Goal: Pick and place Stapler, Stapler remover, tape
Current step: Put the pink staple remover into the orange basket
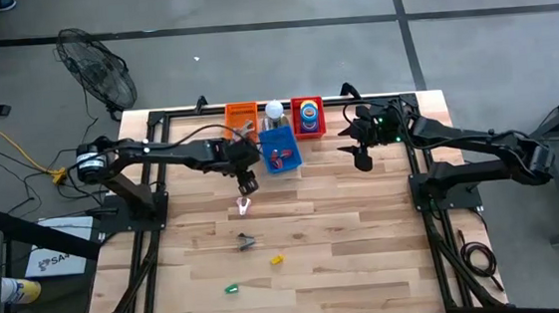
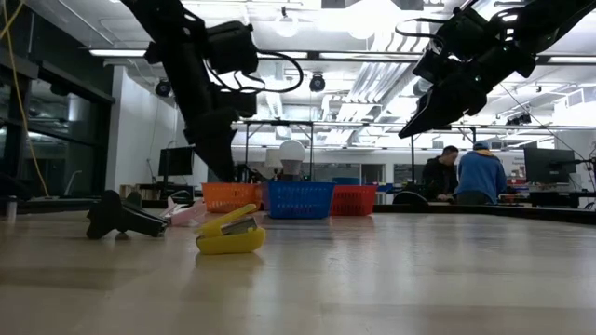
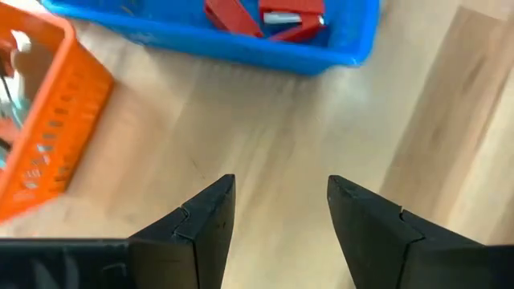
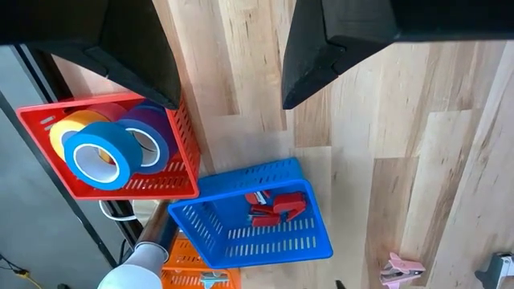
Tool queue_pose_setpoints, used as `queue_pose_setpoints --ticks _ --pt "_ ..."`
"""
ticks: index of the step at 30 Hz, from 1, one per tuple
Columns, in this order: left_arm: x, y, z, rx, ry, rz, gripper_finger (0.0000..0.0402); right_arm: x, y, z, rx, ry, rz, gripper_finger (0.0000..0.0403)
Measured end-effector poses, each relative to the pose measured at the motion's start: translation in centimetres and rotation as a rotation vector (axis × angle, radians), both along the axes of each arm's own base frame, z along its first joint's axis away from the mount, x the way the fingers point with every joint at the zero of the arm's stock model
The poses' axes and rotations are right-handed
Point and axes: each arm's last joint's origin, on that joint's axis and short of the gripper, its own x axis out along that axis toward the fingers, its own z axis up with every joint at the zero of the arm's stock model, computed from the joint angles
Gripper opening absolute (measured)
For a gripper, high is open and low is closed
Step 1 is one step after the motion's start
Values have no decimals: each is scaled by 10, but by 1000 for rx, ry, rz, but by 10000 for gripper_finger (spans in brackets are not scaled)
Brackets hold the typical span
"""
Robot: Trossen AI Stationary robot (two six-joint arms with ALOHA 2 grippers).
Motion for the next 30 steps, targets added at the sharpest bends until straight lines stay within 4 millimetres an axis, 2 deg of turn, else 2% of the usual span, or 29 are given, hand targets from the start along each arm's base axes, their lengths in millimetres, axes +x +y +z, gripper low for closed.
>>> queue_pose_setpoints --ticks 7,12,18,22,30 --pt "-18 -21 -3 -5 5 54 193 0 0 0 12 0 -2 208" --pt "-31 -37 -17 -59 23 106 193 0 0 -1 15 2 0 208" --pt "-34 -56 -24 -110 16 151 193 0 1 -1 17 3 1 208" --pt "-35 -62 -22 -100 -2 194 193 0 1 -1 29 0 3 208" --pt "-35 -62 -22 -103 -32 295 193 -1 2 -2 47 11 14 208"
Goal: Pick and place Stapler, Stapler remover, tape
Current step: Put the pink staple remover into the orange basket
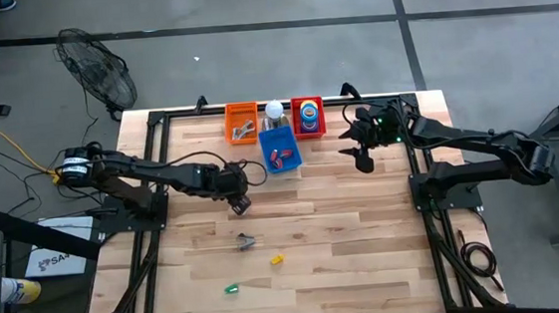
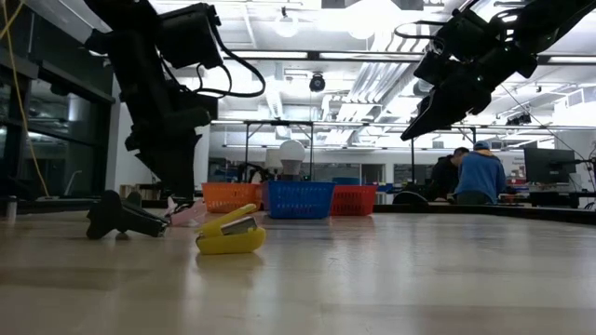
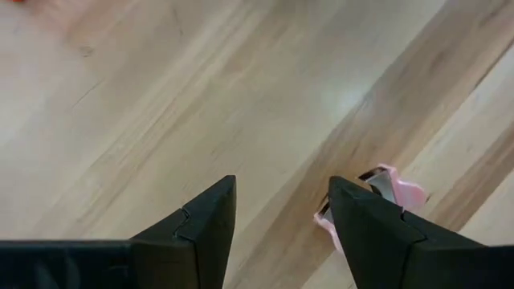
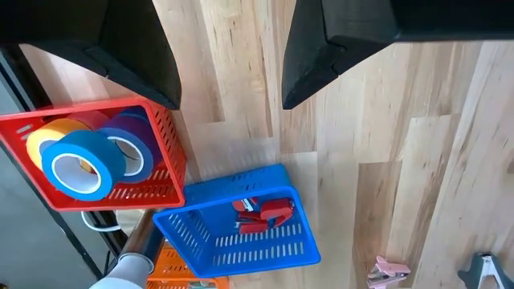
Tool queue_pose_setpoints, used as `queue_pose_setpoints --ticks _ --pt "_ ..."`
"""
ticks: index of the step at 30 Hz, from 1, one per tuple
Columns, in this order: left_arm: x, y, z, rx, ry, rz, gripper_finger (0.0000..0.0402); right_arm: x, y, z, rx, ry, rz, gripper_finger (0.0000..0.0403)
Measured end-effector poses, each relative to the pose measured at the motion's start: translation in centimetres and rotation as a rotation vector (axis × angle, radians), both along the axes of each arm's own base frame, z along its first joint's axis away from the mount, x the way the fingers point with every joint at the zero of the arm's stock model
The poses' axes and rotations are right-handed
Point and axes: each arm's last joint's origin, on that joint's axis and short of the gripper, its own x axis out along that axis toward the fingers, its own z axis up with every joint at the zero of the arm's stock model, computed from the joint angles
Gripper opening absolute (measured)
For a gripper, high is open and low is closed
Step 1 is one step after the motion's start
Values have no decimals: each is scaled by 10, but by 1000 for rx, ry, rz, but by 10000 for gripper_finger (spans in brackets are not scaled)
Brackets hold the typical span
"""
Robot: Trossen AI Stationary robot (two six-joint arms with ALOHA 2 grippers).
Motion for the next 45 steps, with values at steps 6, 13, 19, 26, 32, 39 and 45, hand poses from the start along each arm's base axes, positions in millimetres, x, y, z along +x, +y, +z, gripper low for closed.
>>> queue_pose_setpoints --ticks 6,13,19,26,32,39,45 --pt "-5 0 1 -13 17 66 193 0 0 0 2 5 1 208" --pt "-21 -13 15 60 -14 196 193 -1 0 -1 7 15 -4 208" --pt "-27 -39 20 62 -98 248 193 -2 0 -2 -1 35 -42 208" --pt "-29 -72 15 -1 -182 293 214 -3 0 -4 10 63 -76 208" --pt "-22 -93 -2 -41 -205 323 266 -3 1 -5 27 59 -61 208" --pt "-7 -105 -28 -73 -232 356 280 -3 10 -19 28 78 -21 208" --pt "4 -106 -52 -7 -240 380 280 -1 16 -20 21 74 8 208"
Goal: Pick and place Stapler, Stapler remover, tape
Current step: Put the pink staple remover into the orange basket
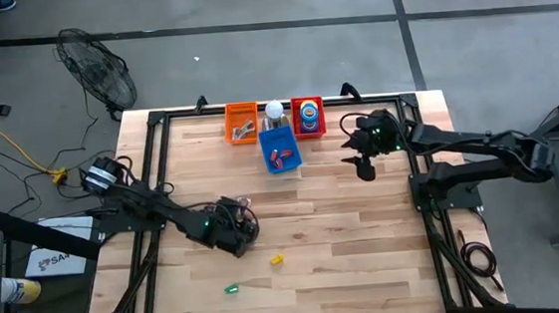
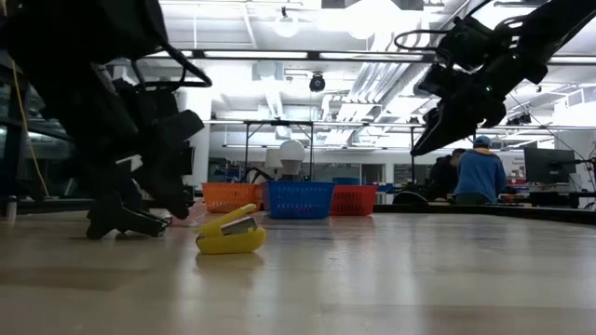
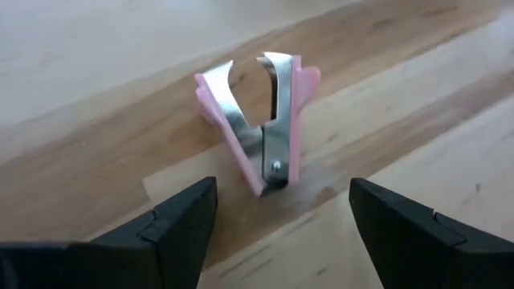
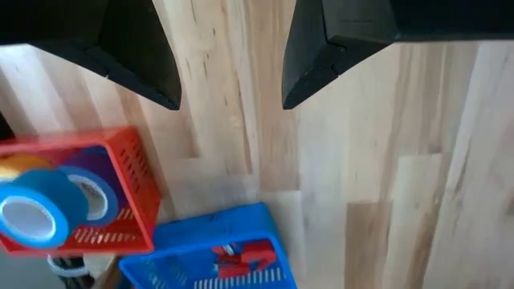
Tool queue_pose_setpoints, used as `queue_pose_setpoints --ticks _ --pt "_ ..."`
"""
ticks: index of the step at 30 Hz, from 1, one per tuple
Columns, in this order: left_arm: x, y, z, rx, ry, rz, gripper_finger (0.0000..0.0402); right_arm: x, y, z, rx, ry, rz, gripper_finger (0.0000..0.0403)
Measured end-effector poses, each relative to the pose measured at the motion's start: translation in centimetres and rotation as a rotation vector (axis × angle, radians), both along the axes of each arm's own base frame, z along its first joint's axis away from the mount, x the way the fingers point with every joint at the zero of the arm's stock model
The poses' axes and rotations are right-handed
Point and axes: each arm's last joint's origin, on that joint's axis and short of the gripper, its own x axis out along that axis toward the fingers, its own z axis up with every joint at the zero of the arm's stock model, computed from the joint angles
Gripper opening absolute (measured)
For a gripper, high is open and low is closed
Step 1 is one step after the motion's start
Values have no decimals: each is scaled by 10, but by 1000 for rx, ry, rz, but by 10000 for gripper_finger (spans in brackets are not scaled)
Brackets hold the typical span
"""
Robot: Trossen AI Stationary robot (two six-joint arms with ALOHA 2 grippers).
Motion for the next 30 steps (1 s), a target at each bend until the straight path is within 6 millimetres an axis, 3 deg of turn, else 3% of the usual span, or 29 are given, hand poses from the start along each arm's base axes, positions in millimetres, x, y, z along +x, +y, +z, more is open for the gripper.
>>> queue_pose_setpoints --ticks 6,15,23,30 --pt "7 3 -13 50 -13 37 280 4 7 3 -12 -24 40 208" --pt "20 17 -6 83 36 13 270 8 14 3 -10 -31 75 208" --pt "25 33 -6 90 106 -33 199 9 17 3 -9 -31 90 208" --pt "25 33 -7 91 121 -56 132 9 17 3 -4 -32 85 208"
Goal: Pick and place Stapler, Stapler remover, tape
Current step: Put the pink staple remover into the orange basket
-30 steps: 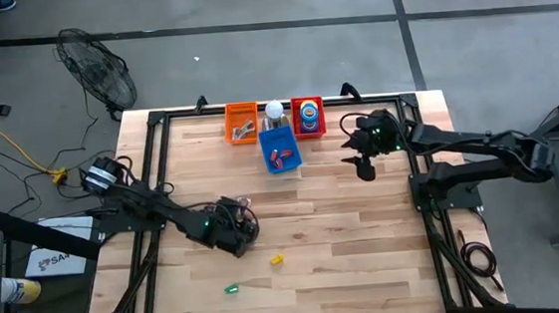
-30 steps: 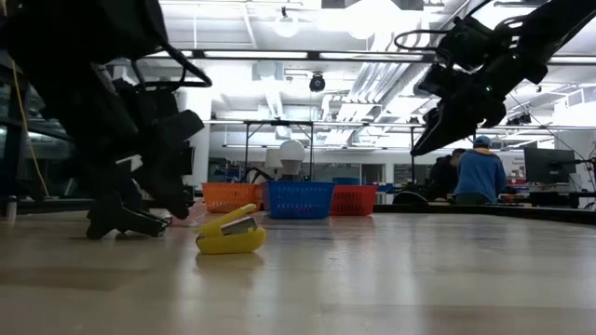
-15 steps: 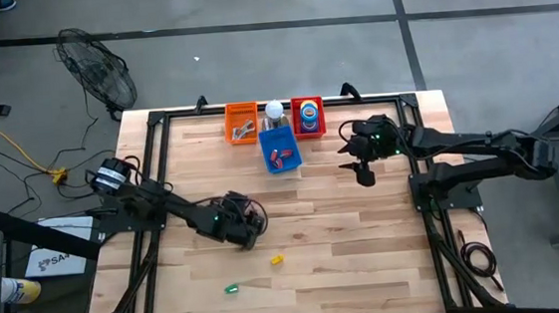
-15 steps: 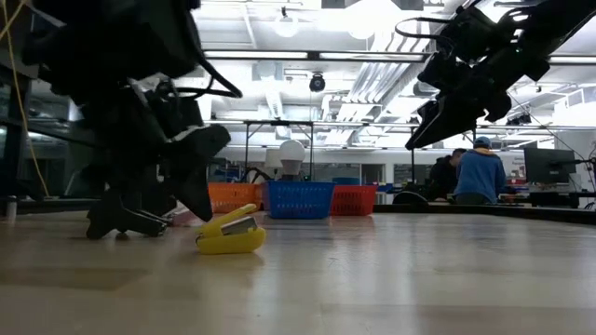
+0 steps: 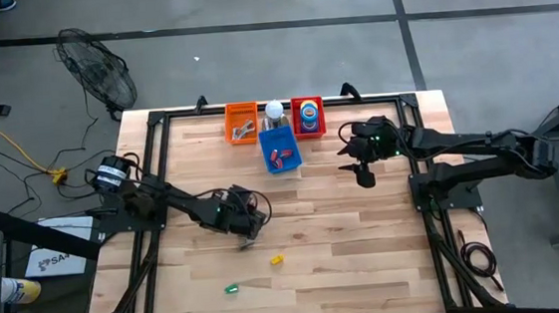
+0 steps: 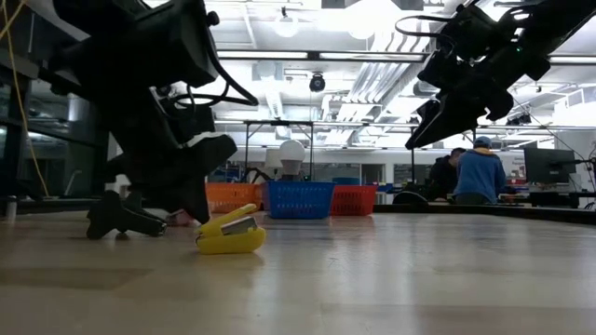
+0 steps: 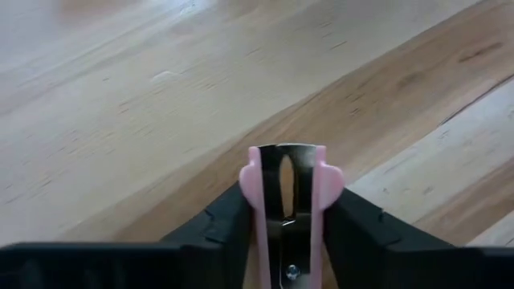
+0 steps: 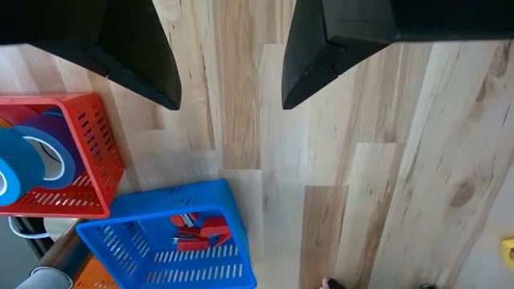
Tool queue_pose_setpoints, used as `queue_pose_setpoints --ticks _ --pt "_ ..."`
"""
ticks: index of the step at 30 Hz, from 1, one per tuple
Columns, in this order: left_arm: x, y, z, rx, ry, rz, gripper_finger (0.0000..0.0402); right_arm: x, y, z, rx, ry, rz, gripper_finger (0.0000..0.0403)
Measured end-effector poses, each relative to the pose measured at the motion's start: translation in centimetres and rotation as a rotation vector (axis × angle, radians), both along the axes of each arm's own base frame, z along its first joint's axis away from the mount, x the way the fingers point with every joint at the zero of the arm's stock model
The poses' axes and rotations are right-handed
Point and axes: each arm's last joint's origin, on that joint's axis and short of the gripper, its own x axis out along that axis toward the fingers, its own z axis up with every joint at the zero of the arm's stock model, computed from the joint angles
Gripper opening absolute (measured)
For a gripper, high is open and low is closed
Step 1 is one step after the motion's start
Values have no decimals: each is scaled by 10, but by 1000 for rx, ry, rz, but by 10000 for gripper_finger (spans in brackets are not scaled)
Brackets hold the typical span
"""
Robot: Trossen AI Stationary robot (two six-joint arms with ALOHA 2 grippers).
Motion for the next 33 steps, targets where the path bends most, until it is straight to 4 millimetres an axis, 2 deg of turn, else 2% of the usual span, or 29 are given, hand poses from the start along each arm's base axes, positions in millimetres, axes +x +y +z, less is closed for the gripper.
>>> queue_pose_setpoints --ticks 5,13,17,24,33 --pt "0 0 0 -7 2 -2 88 0 0 0 0 0 0 208" --pt "-2 1 5 21 -3 3 86 0 0 0 6 -1 -5 208" --pt "-9 11 14 95 13 42 86 1 0 1 1 -12 -5 208" --pt "-7 50 37 210 27 71 86 5 -2 7 -31 -81 -6 208" --pt "-10 132 70 360 105 48 86 7 -13 16 -181 -144 -104 208"
